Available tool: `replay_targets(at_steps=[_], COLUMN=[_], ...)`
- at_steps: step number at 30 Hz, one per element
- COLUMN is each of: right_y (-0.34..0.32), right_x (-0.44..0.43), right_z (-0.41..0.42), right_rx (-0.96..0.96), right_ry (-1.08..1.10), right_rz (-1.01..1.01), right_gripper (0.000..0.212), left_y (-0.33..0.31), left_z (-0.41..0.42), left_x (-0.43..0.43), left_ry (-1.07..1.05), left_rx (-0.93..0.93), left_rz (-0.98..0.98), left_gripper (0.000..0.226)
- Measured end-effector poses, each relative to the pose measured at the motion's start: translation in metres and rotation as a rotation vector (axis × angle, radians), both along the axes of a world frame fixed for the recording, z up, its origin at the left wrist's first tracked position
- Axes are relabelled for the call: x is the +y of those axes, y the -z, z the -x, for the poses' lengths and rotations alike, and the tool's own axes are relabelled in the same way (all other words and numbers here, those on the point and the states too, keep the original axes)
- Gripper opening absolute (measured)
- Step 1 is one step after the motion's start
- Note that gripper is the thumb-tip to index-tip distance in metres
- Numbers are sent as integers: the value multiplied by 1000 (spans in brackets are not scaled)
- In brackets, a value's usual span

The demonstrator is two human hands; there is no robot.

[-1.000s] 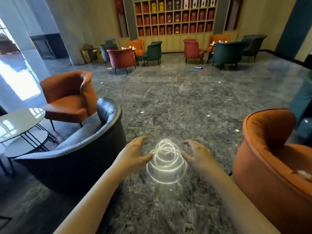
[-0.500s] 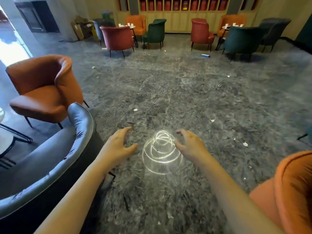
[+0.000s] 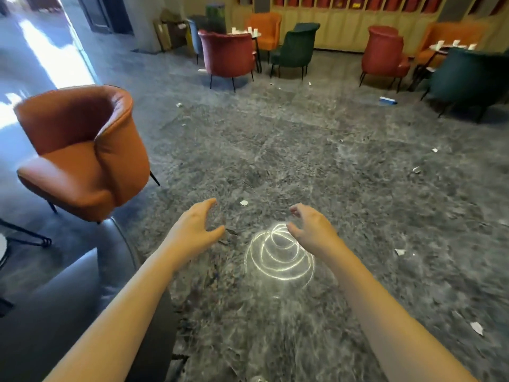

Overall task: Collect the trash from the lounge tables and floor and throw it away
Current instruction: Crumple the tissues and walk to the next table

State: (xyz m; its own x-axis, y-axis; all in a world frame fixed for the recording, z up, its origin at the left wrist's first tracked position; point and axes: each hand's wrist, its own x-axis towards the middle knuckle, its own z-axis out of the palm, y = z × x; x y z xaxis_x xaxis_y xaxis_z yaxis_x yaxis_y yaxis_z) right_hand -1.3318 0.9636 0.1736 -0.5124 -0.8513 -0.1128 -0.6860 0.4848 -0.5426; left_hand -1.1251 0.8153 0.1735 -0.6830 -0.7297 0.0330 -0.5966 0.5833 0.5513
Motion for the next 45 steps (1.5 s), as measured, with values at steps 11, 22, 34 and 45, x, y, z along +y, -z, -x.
replay_targets(at_steps=[11, 22, 34, 45], right_y=[50, 85, 288, 658], right_x=[-248, -532, -746, -810], right_z=[167, 323, 421, 452], right_rx=[-28, -66, -162, -214], right_ry=[8, -67, -45, -65], right_rz=[-21, -32, -170, -347], right_gripper=[37, 35, 37, 53], left_y=[40, 87, 291, 649], left_z=[161, 328, 456, 498], left_x=[-236, -483, -706, -756], left_ry=[-45, -69, -118, -136], left_rx=[-6, -34, 35, -52], left_rz=[-59, -151, -421, -536], left_gripper=[66, 66, 65, 70])
